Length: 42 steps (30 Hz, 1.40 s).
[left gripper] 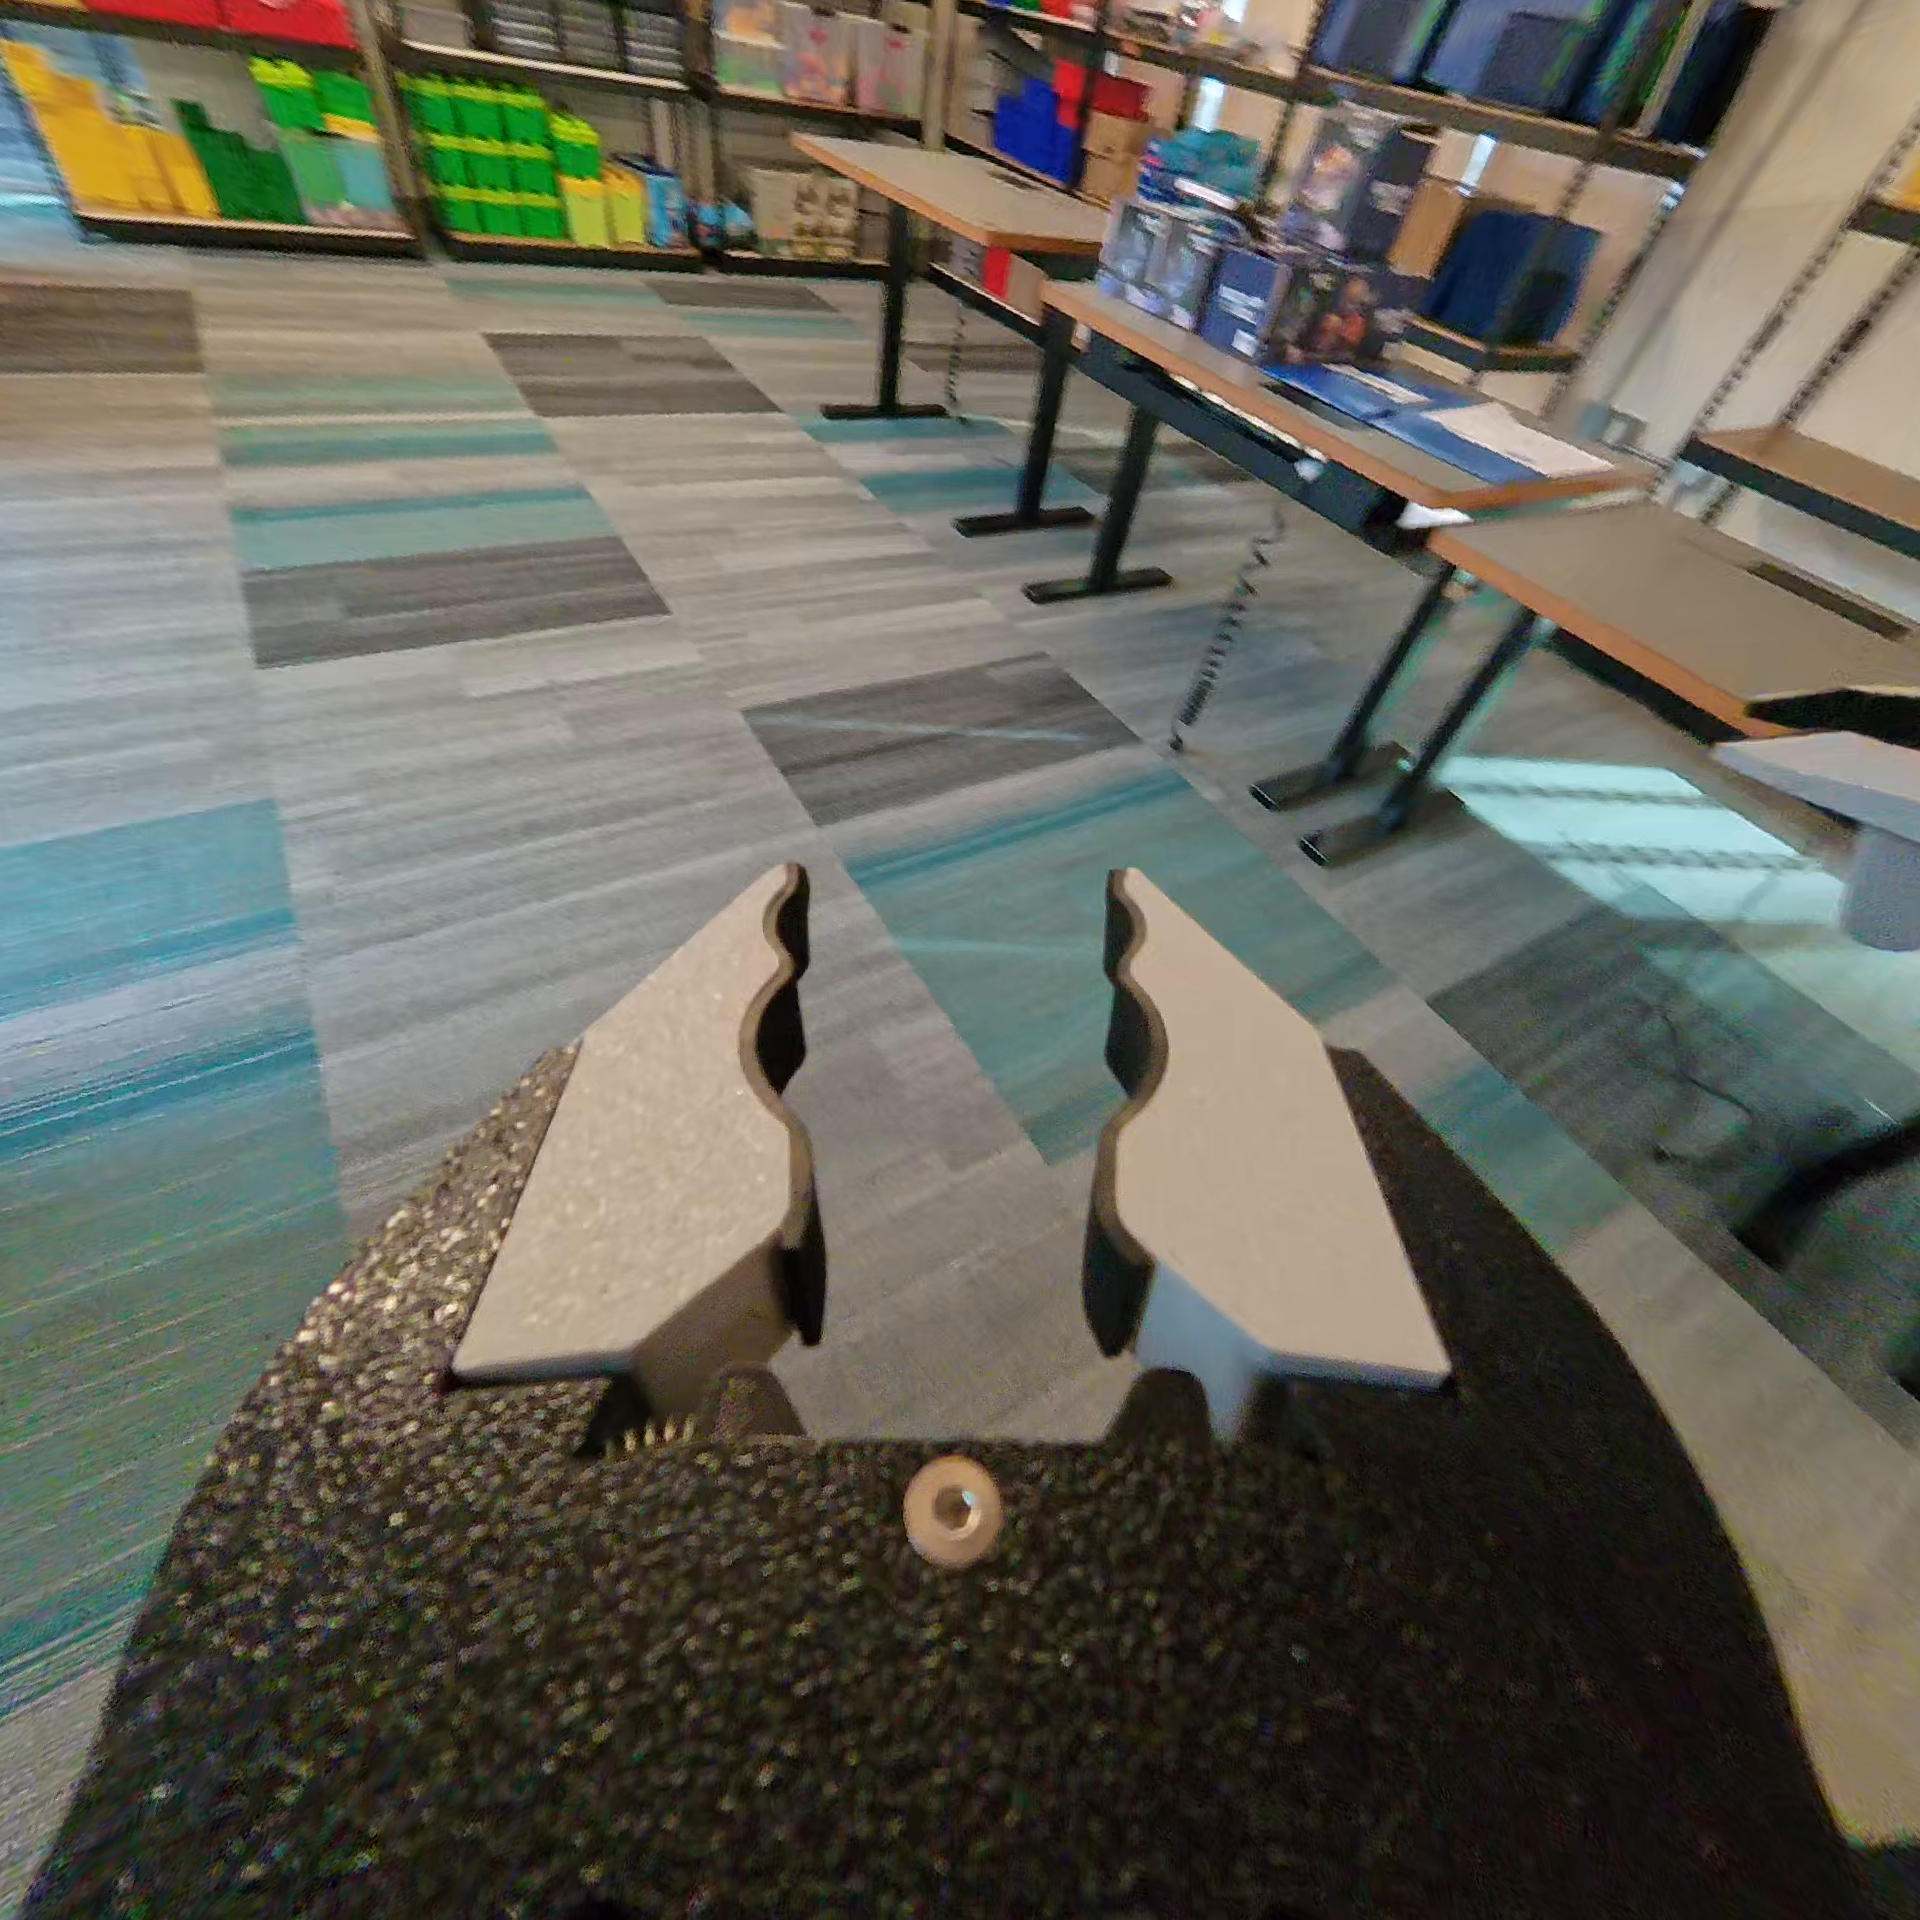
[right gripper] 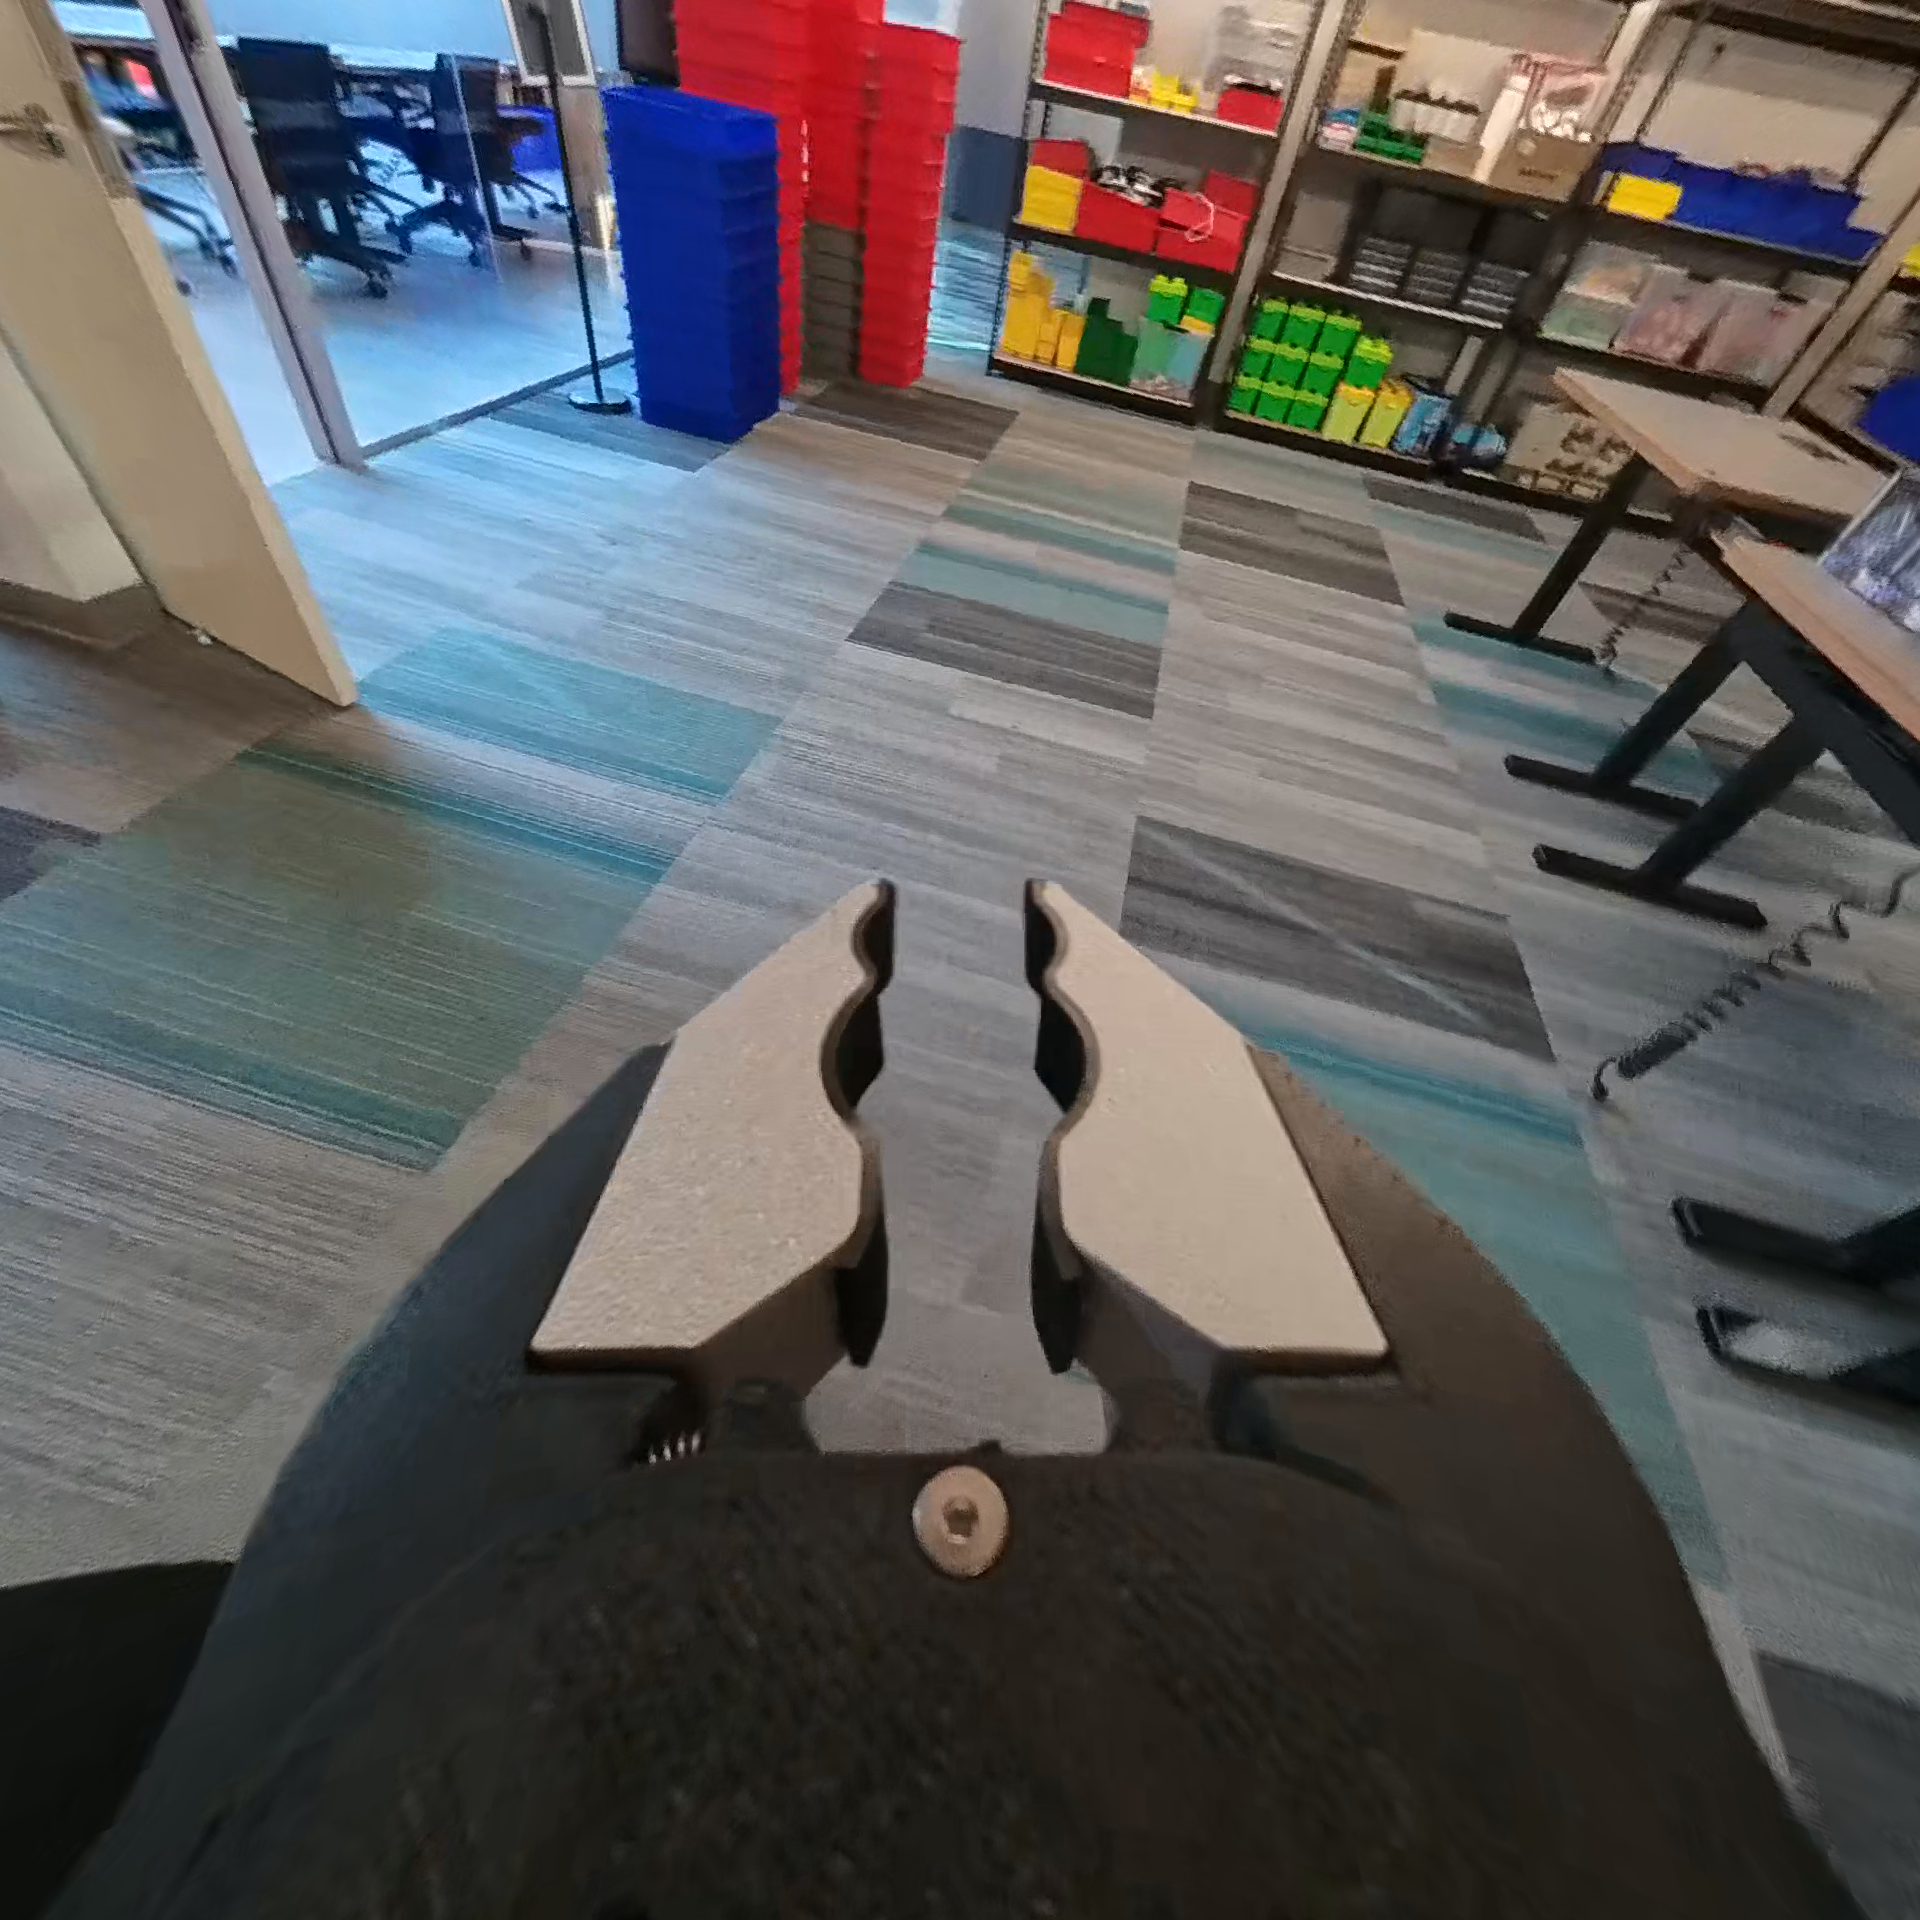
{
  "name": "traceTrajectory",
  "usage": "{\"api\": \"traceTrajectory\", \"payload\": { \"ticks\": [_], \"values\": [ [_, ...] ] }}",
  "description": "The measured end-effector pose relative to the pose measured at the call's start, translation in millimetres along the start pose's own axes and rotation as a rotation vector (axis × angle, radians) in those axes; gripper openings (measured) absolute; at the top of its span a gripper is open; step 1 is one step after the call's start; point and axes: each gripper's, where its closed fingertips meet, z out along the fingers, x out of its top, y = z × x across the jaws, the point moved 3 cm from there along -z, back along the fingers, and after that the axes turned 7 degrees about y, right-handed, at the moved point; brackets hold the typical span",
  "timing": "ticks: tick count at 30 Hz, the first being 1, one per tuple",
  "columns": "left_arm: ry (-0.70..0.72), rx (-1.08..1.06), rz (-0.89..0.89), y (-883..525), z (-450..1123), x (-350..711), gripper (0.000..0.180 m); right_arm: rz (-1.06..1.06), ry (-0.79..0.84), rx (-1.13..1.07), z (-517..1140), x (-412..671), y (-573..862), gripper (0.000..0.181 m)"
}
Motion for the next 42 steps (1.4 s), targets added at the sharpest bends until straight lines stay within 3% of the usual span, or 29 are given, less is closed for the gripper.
{"api": "traceTrajectory", "payload": {
  "ticks": [1,2,4,10,20,28,35,39,42],
  "values": [
    [0.013,0.03,-0.004,-16,21,2,0.048,-0.021,0.006,-0.004,24,2,6,0.01],
    [0.023,0.049,-0.007,-31,43,4,0.041,-0.039,0.013,0.001,49,3,12,0.0],
    [0.037,0.051,-0.009,-62,92,9,0.018,-0.047,-0.001,0.012,102,-1,23,0.0],
    [0.074,0.031,-0.029,-166,245,46,0.0,-0.045,-0.053,-0.038,256,1,66,0.0],
    [0.113,-0.023,0.02,-320,452,148,0.0,0.068,-0.098,-0.142,490,17,131,0.0],
    [0.05,0.061,0.031,-447,575,137,0.0,0.093,-0.175,-0.087,694,-9,146,0.0],
    [-0.004,0.265,0.036,-616,661,173,0.0,0.096,-0.123,0.117,964,34,119,0.0],
    [-0.028,0.401,0.046,-714,684,201,0.0,-0.007,-0.065,0.291,1114,89,60,0.0],
    [-0.034,0.539,0.009,-788,689,211,0.003,-0.036,-0.043,0.412,1200,122,8,0.009]
  ]
}}
